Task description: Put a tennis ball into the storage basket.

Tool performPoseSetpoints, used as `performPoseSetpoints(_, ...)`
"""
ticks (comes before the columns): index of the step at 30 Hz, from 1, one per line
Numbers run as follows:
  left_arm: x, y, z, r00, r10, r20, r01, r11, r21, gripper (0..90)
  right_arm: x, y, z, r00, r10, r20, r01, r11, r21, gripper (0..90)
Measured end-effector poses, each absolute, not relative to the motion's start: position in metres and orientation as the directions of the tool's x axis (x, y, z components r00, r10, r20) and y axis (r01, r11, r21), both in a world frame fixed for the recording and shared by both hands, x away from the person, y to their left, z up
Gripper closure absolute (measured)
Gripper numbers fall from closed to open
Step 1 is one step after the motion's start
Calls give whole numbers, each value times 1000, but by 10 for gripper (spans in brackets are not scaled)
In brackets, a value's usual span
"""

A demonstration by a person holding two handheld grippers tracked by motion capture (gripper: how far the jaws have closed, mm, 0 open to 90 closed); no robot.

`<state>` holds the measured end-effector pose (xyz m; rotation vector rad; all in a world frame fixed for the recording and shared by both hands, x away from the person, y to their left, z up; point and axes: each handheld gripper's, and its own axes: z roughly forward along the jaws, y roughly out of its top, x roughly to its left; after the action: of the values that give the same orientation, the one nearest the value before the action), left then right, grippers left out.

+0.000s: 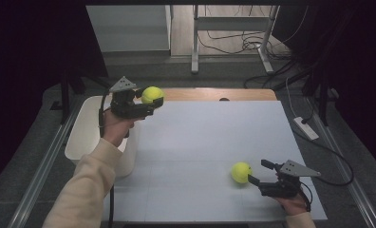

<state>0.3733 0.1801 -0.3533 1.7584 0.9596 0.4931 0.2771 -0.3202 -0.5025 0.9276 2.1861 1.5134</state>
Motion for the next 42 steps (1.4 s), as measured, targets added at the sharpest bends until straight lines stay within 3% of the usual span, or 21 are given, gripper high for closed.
performPoseSetpoints(42, 371, 226, -355, 491, 865, -100, 404, -125, 906, 271, 277, -320, -503, -734, 672, 97, 326, 223, 919, 155)
